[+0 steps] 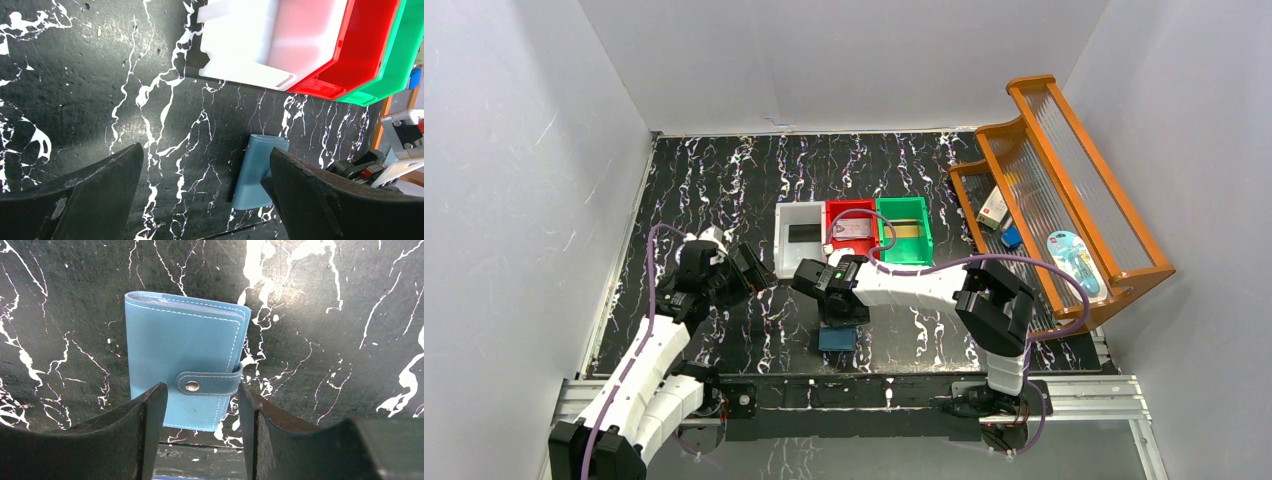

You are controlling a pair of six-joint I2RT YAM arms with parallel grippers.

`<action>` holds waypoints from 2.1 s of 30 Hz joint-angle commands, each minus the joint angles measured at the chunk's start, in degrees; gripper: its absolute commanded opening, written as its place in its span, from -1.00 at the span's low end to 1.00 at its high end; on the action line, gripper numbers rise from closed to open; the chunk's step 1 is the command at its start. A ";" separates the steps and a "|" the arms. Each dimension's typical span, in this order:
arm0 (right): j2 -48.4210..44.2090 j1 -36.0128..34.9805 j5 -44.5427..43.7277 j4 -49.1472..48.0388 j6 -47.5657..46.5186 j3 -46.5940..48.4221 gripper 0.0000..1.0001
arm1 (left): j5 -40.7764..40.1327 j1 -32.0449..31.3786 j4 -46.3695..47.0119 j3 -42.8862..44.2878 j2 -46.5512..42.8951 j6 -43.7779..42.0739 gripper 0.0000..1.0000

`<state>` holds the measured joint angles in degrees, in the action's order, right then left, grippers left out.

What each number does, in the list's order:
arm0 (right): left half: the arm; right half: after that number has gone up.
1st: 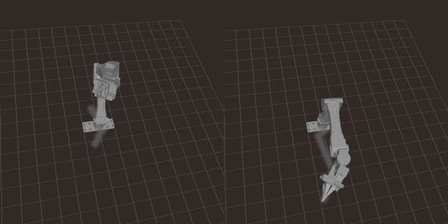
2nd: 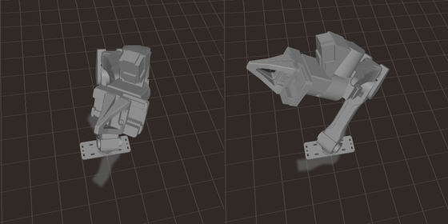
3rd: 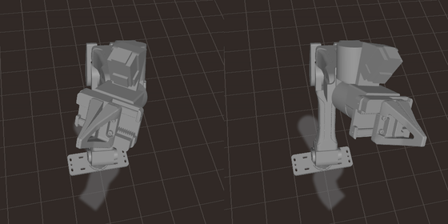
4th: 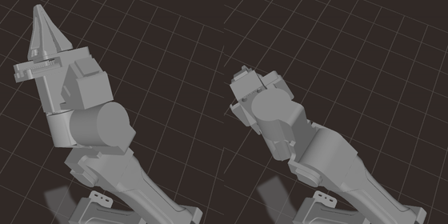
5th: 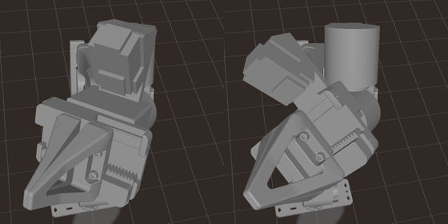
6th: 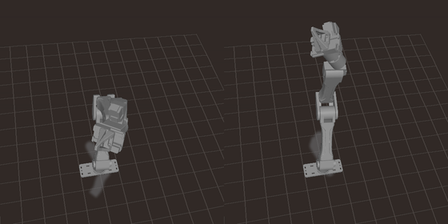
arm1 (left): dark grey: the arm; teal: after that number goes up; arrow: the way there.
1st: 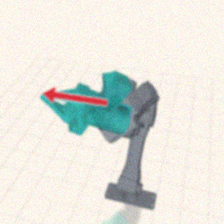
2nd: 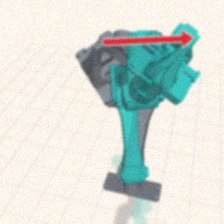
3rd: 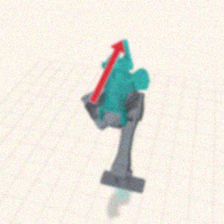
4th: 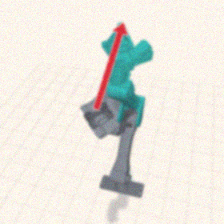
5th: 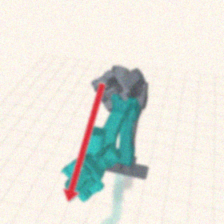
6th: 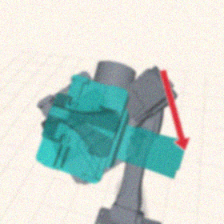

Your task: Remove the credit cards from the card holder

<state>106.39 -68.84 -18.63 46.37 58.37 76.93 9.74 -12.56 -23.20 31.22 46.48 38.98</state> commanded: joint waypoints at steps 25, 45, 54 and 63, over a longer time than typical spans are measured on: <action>-1.43 2.03 3.77 -7.74 0.20 -6.83 -0.51 | 17.96 -6.82 10.95 -6.25 7.22 4.57 0.49; -11.92 2.62 6.48 -25.50 -4.35 -17.69 -0.82 | 15.98 -19.80 14.90 -1.34 21.63 2.95 0.27; -19.28 2.59 2.92 -26.98 -2.48 -21.74 -0.63 | 15.24 -22.51 14.59 0.15 24.30 2.62 0.27; -15.13 3.89 -1.08 -8.45 0.10 -15.66 -0.54 | 17.33 -22.78 13.58 0.79 25.08 0.01 0.30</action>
<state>88.68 -65.56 -16.40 27.46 57.34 56.12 25.06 -35.05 -8.19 30.28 71.99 41.10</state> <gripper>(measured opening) 0.219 0.643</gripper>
